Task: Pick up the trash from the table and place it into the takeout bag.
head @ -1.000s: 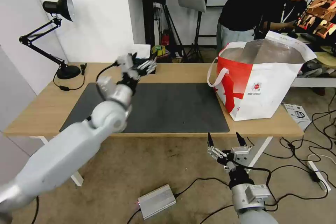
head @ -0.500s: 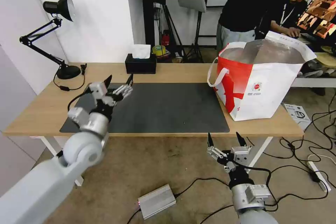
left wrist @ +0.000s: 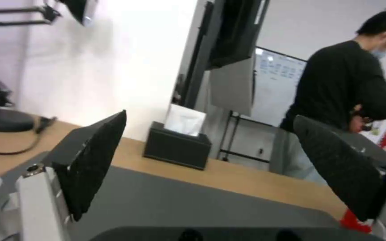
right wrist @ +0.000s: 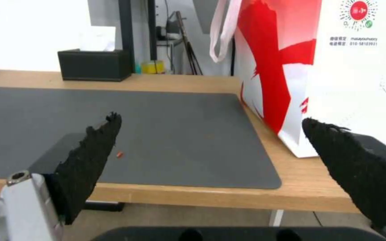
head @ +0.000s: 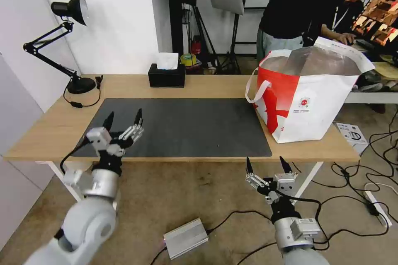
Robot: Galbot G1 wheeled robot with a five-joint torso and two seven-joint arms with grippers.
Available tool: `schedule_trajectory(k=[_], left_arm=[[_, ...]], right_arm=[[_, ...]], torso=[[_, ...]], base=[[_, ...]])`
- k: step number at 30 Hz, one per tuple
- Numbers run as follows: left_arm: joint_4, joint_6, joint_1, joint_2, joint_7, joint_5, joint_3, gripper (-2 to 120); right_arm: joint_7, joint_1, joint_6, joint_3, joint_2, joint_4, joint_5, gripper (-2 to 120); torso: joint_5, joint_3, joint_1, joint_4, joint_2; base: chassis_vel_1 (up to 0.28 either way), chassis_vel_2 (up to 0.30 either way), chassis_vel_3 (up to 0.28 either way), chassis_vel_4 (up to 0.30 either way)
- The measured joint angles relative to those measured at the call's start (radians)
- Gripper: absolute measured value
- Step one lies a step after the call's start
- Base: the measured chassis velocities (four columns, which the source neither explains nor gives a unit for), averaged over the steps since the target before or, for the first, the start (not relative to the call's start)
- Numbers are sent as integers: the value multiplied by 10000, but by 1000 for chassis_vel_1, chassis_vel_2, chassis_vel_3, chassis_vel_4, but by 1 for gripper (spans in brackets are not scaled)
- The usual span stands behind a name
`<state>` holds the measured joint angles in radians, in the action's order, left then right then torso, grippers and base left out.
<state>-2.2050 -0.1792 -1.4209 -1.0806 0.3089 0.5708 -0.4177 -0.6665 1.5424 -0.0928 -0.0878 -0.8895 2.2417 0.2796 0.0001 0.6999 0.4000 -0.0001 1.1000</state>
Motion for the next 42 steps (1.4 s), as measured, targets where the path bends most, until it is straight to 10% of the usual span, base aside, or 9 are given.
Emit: schedule_trajectory(k=[19,42], left_arm=[[93,-1202,-2343,-2695,-723,-3613,-284,100],[907,-2019,-2679,-3619,-896,-4682,18,100]], right_arm=[[0,0,0,0,0,-1,0,100],[0,0,0,0,0,0,0,100]], torso=[[0,0,0,1,0],[-1,1,1,0,-1]], base=[[0,0,0,0],[0,0,0,0]])
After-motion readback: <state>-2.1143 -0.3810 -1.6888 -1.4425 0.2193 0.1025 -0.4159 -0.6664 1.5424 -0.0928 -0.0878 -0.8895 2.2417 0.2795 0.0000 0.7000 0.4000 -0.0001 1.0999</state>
